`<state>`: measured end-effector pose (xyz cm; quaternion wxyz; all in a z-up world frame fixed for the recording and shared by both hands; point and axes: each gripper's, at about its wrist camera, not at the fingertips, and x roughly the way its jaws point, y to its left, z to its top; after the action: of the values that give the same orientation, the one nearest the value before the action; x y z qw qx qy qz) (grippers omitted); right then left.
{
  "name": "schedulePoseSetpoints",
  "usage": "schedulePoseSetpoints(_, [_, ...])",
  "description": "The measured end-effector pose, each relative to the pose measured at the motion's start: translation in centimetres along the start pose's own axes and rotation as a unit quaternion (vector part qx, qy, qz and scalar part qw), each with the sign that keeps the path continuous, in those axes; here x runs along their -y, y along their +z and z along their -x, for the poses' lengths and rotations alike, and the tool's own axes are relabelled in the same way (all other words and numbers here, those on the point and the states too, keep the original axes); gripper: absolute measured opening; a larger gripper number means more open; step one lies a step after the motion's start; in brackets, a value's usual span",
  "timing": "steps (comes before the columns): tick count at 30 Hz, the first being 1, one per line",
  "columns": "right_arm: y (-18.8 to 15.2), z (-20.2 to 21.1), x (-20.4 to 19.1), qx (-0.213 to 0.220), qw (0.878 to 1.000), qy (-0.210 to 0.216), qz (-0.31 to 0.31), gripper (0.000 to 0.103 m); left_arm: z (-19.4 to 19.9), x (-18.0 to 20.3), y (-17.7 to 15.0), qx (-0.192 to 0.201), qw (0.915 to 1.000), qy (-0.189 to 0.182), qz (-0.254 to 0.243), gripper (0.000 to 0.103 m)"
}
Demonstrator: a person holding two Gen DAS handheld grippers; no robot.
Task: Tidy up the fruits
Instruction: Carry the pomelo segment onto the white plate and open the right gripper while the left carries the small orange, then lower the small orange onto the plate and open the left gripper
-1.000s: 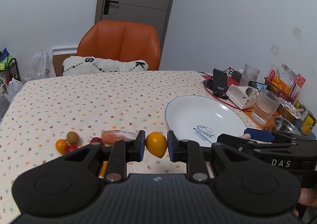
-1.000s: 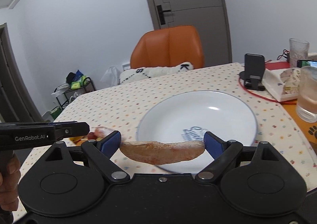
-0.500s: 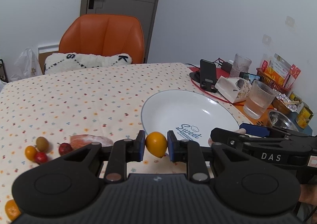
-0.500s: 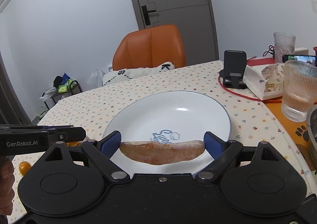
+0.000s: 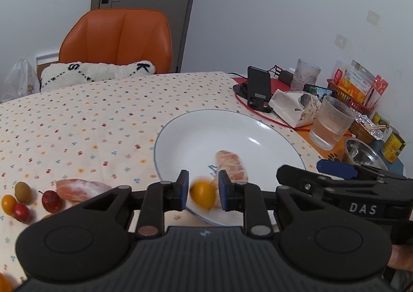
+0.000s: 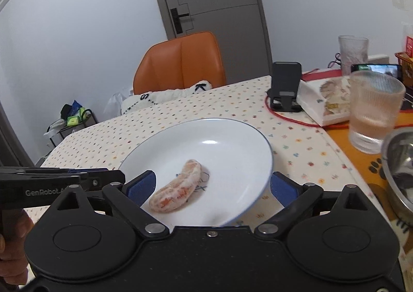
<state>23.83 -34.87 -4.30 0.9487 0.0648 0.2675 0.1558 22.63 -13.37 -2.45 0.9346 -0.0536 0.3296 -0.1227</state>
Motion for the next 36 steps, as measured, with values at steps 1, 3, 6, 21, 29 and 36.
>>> schedulePoseSetpoints(1, [-0.1,0.2,0.0,-0.002,1.0,0.0,-0.001,0.096,0.0,0.2,0.0,-0.001,1.0,-0.002,0.0,0.026])
schedulePoseSetpoints(3, [-0.2,0.4,0.0,-0.003,1.0,0.001,0.0,0.096,0.1,0.3,0.0,-0.005,1.0,-0.005,0.001,0.029])
schedulePoseSetpoints(6, [-0.2,0.9,-0.4,-0.001,1.0,0.003,0.004,0.098,0.7,0.3,-0.1,-0.005,1.0,0.002,-0.001,0.038])
schedulePoseSetpoints(21, [-0.1,2.2,-3.0,-0.001,1.0,0.023,0.009,0.103,5.5,-2.8,-0.8,0.015,0.9986,0.048,0.019,0.073])
schedulePoseSetpoints(29, [-0.2,2.4,-3.9,-0.005,1.0,0.03,0.002,0.103,7.5,-4.5,-1.3,0.023,0.9964,0.076,0.029,0.081])
schedulePoseSetpoints(36, [-1.1,1.5,-5.7,-0.014,0.999,0.045,-0.001,0.103,9.9,-5.8,-2.8,0.034,0.9935,0.103,0.035,0.087])
